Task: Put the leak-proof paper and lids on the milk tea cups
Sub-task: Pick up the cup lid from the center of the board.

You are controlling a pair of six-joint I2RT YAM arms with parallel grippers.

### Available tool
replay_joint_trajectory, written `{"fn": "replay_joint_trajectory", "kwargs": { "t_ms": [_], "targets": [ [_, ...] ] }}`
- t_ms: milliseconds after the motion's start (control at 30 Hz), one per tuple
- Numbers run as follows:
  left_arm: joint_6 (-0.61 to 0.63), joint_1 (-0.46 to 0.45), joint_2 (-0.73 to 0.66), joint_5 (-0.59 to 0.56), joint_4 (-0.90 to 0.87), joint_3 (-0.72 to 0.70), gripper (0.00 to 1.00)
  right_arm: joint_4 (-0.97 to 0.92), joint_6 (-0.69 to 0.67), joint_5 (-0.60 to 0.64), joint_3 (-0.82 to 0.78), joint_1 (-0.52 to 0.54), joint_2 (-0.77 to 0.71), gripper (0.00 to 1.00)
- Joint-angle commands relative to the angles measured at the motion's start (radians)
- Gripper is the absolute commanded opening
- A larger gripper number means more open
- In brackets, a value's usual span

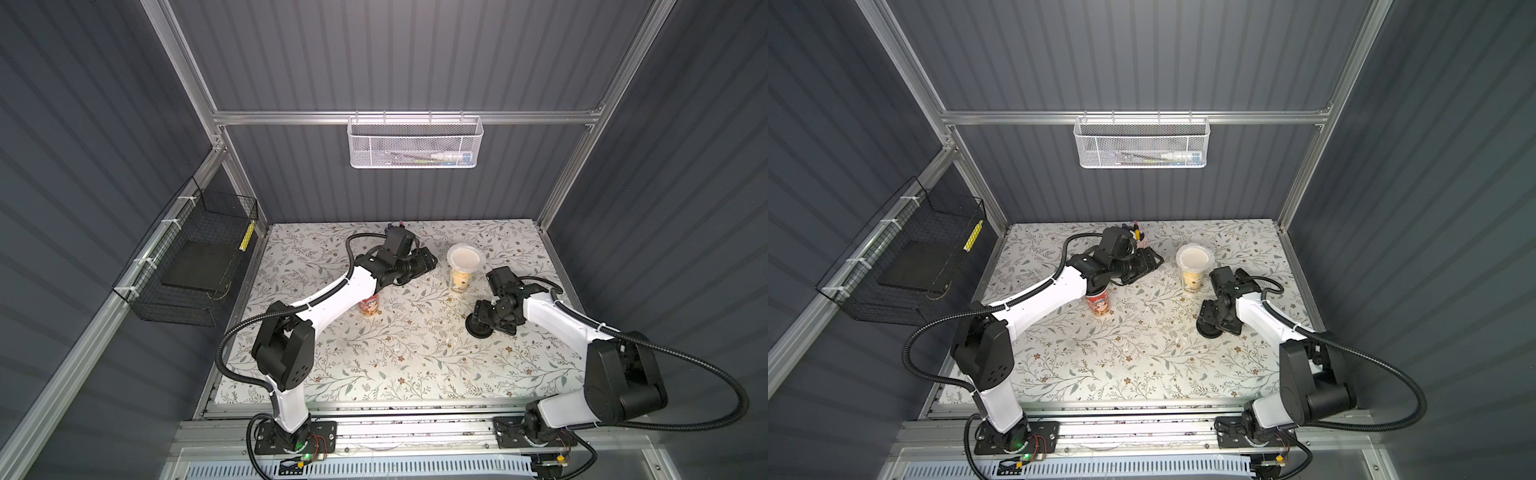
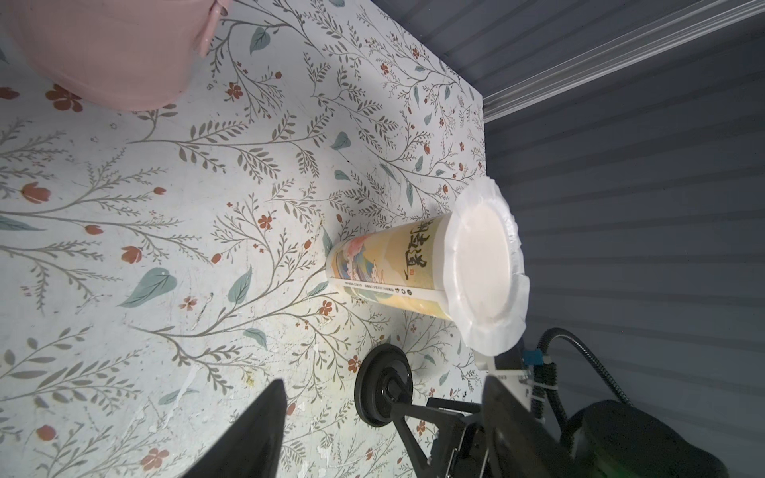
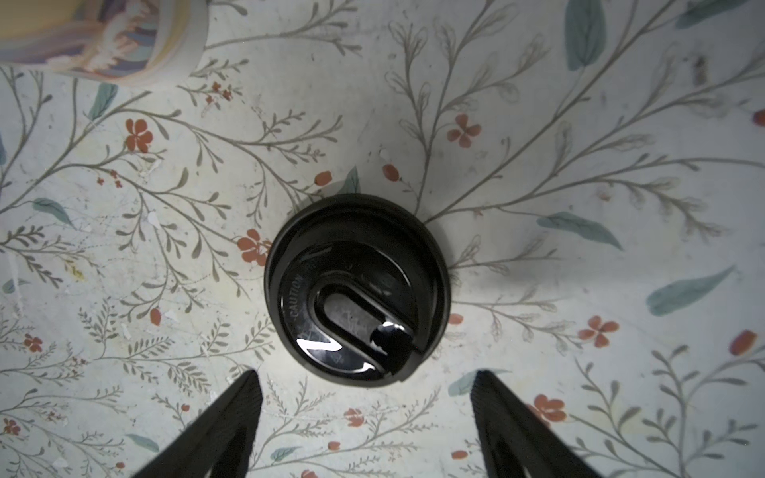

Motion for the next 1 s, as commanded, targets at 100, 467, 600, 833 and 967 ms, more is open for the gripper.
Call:
{"fn": "replay_joint_trajectory", "kwargs": {
  "t_ms": [100, 467, 600, 833, 967],
  "targets": [
    [0.02, 0.01, -0.028, -0.003, -0.001, -0.004, 0.75, 0.038, 0.025, 0.012, 0.025, 0.003, 0.052, 0.85],
    [0.016, 0.013, -0.01, 0.0, -0.007, 0.016, 0.75, 0.044, -0.001, 0.031, 0.031, 0.004, 0.111, 0.8],
    [0.015, 0.013, -0.011, 0.001, -0.006, 0.013, 0.75, 0.033, -0.012, 0.05, 0.04, 0.01, 0.114, 0.8],
    [0.013, 0.014, -0.015, 0.001, -0.004, 0.008, 0.74, 0.049, -0.043, 0.089, 0.036, 0.045, 0.067, 0.83],
    [0.013, 0.014, -0.011, 0.004, -0.002, 0.008, 0.74, 0.054, -0.055, 0.093, 0.036, 0.05, 0.085, 0.83]
  ]
}}
